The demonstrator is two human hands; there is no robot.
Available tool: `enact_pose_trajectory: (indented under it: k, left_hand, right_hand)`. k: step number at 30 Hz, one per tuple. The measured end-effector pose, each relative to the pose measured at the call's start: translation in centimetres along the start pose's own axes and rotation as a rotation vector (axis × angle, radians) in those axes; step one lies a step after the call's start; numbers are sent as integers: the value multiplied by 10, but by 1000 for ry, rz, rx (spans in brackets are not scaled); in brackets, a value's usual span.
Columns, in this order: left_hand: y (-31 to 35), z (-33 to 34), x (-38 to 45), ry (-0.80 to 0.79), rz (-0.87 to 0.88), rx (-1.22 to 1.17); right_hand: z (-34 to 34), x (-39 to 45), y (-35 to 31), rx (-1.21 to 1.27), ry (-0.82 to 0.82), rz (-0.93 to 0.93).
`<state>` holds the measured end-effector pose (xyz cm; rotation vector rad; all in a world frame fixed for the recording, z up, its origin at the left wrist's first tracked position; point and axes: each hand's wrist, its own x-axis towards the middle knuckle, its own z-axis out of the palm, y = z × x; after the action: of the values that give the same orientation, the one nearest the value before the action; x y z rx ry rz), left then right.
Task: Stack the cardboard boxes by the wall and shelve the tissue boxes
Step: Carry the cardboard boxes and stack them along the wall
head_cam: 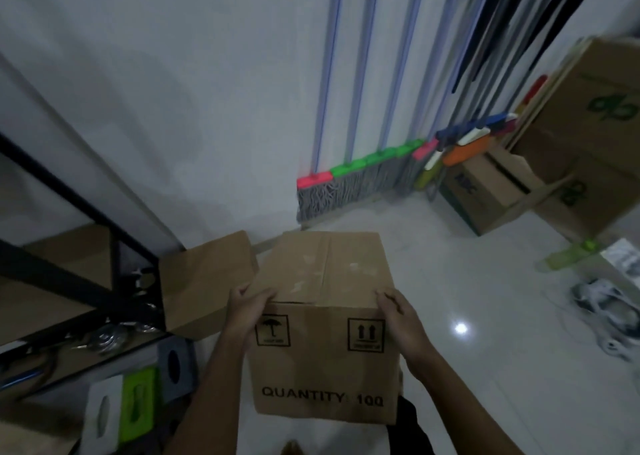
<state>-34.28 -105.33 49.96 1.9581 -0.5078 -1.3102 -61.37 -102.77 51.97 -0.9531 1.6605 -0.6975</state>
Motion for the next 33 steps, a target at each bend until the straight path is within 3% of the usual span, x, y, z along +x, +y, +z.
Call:
enact_pose_trajectory:
  k: [5,10,22,33]
  left_hand:
    - [26,58,65,101,-21,31]
    - [12,110,152,144,-6,59]
    - [-153,179,366,155,173,25]
    - [-277,181,480,227,358,-11]
  right_hand:
    - [-19,106,-2,36,-132,90]
    - [-18,216,27,14,-248,170]
    - [57,408,221,52,-218,86]
    - [118,473,350,-73,-275,-124]
